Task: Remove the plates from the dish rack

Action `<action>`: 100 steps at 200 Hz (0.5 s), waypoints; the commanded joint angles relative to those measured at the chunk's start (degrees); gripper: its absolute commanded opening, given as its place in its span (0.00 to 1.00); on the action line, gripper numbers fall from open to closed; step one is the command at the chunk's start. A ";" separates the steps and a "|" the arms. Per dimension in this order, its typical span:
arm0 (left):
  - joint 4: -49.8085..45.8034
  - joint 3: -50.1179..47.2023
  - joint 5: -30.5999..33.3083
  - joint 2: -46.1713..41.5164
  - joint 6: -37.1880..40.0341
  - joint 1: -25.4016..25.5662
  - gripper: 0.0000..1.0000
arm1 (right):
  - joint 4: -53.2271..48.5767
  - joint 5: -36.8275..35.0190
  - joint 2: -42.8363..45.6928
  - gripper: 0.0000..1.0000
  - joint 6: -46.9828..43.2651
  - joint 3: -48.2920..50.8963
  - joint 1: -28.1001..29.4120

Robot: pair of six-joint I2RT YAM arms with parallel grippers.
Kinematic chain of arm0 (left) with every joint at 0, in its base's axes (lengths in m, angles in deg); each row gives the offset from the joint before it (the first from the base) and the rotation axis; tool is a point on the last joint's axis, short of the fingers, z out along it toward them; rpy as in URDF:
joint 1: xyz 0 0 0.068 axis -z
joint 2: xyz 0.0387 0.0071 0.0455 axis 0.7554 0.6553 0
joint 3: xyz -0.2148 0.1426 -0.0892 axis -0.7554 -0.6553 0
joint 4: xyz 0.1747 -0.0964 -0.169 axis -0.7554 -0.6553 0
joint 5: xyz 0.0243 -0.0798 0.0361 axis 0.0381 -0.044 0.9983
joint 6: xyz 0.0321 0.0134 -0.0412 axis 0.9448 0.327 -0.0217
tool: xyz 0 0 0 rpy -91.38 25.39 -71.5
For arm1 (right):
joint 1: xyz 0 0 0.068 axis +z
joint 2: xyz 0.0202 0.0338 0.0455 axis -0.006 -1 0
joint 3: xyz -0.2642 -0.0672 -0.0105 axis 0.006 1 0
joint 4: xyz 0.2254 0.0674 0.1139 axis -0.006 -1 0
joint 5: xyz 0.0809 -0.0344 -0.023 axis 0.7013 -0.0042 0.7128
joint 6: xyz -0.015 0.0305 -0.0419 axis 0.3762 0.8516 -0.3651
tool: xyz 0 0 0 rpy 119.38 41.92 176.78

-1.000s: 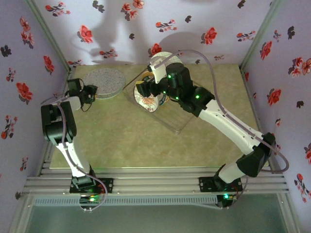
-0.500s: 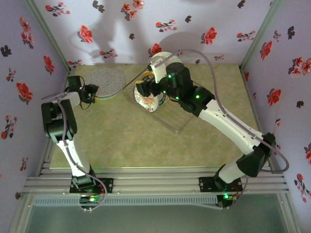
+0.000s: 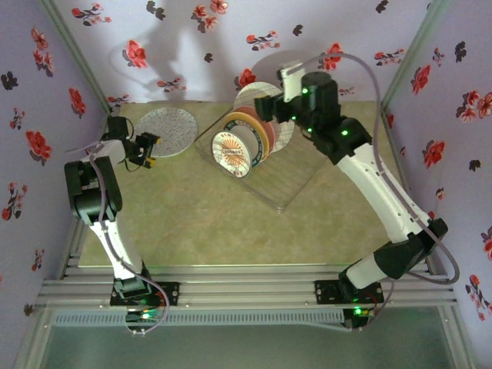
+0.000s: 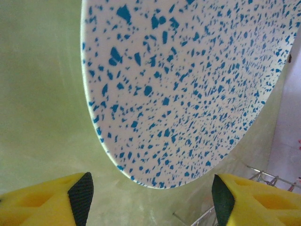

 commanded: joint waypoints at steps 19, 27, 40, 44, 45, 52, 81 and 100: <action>-1.08 -2.41 0.23 -10.16 -2.20 0.95 0.71 | -1.91 1.00 0.97 0.89 4.59 -0.86 -10.07; -0.69 -2.62 1.16 -12.64 -2.65 1.80 0.71 | -1.91 2.47 0.09 0.89 4.89 -0.57 -12.02; 0.62 -2.55 2.39 -16.59 -2.61 3.99 0.74 | -2.50 4.23 -1.67 0.88 4.75 -0.71 -14.61; 0.78 -2.38 2.73 -17.87 -2.47 4.75 0.74 | -2.72 5.09 -2.37 0.87 4.61 -0.78 -15.29; 0.83 -2.41 2.85 -18.17 -2.41 4.91 0.74 | -2.80 5.35 -2.53 0.87 4.59 -0.80 -15.49; 1.01 -2.41 3.73 -20.50 -2.08 6.46 0.74 | -2.89 6.57 -3.59 0.87 4.31 -0.79 -16.55; 3.51 -4.20 8.64 -30.39 1.99 14.69 0.74 | -1.75 17.57 -8.82 0.85 1.00 -0.35 -20.55; 4.70 -6.01 12.42 -36.20 7.72 22.09 0.73 | -1.20 24.66 -13.24 0.83 -0.41 -0.90 -22.39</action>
